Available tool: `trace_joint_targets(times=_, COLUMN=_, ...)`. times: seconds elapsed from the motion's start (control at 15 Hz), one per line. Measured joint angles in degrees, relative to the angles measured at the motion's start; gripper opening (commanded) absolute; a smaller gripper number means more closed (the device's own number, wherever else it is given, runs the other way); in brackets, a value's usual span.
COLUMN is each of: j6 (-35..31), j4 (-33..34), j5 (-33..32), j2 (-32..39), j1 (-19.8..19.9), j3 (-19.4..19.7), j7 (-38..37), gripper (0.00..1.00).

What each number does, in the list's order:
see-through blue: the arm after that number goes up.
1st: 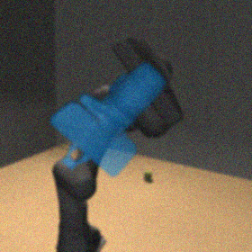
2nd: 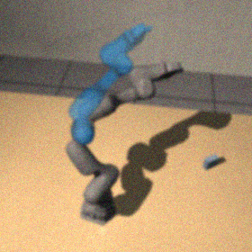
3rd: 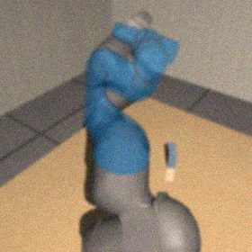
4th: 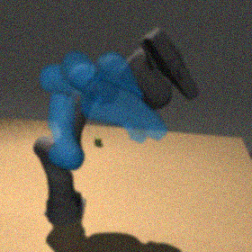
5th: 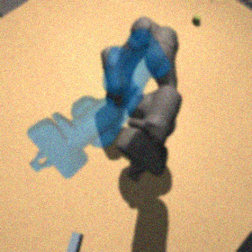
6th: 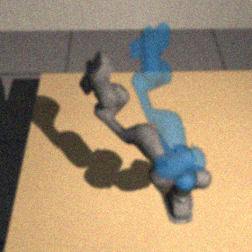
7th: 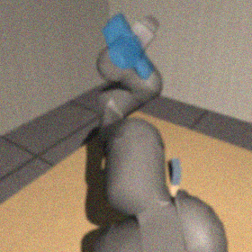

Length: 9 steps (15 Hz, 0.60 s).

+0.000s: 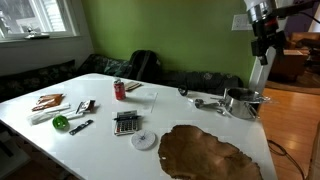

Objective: Put the silver bottle on the brown object

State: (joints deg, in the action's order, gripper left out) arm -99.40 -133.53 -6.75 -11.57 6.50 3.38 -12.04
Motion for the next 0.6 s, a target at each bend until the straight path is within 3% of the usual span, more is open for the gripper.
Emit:
trace_joint_targets(times=0.2, j6=0.0, j4=0.2, j5=0.3, j2=0.0, j1=-0.1, j3=-0.2, j7=0.0, gripper=1.0)
trace_joint_targets(times=0.27, j6=-2.8, j4=0.0, j5=-0.2, j2=-0.1, j1=-0.1, j3=-0.2, j7=-0.3, gripper=1.0)
trace_joint_targets(times=0.6, j6=-26.6, j4=-2.7, j5=-6.6, j2=2.1, j1=2.7, j3=2.3, j7=-1.9, gripper=1.0)
